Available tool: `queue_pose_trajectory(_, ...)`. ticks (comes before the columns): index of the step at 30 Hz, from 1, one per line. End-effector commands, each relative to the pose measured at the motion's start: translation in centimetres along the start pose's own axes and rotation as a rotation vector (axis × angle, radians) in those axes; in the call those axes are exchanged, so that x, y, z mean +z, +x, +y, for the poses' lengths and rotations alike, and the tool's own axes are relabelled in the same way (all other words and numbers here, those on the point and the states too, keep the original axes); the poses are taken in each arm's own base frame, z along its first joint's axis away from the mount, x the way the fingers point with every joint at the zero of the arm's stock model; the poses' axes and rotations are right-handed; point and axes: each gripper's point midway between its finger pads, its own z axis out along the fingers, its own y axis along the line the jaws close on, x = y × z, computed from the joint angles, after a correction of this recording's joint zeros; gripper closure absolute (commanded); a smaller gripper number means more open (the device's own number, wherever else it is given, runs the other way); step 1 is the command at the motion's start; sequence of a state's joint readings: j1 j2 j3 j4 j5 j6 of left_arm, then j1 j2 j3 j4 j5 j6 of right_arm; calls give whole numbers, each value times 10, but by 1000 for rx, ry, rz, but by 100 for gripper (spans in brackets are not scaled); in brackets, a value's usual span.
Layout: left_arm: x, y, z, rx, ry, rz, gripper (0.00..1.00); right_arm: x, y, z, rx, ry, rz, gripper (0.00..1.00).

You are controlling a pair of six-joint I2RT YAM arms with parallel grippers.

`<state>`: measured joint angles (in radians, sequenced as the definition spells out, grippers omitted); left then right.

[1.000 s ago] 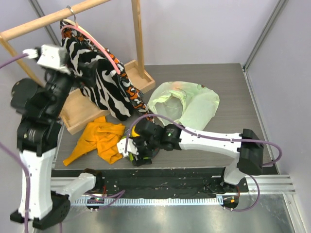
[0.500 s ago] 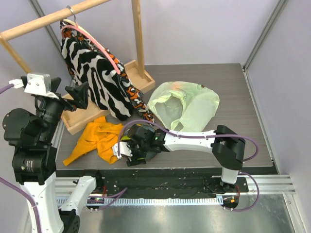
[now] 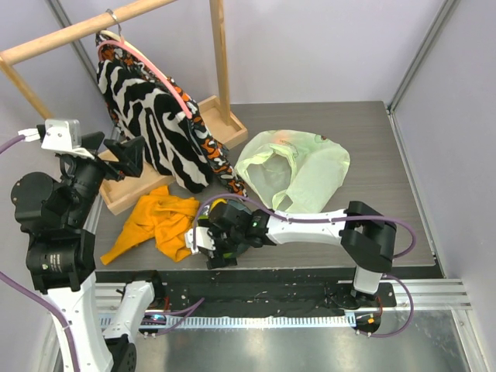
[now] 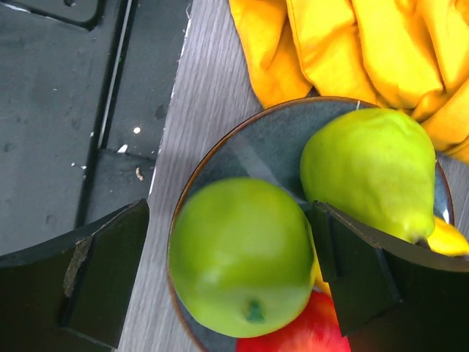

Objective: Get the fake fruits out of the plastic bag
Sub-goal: Place the fake fruit on the plate, then adjust the plastic bag at the center of the board.

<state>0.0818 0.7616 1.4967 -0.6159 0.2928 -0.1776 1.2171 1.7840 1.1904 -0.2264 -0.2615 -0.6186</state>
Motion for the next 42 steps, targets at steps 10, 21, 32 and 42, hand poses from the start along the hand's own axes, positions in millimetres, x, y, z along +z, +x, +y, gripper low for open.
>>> queue_pose_trajectory(10,29,-5,-16,-86,137,-17,0,-141,-94,-22,105,174,-196,0)
queue_pose_trajectory(21,105,46,-106,18,504,169,2,-263,37,-76,524,554,-84,6)
queue_pose_trajectory(32,142,232,-170,175,529,616,4,-228,95,-54,322,432,112,13)
queue_pose_trajectory(42,158,297,-188,82,549,745,4,-207,133,-54,322,377,204,28)
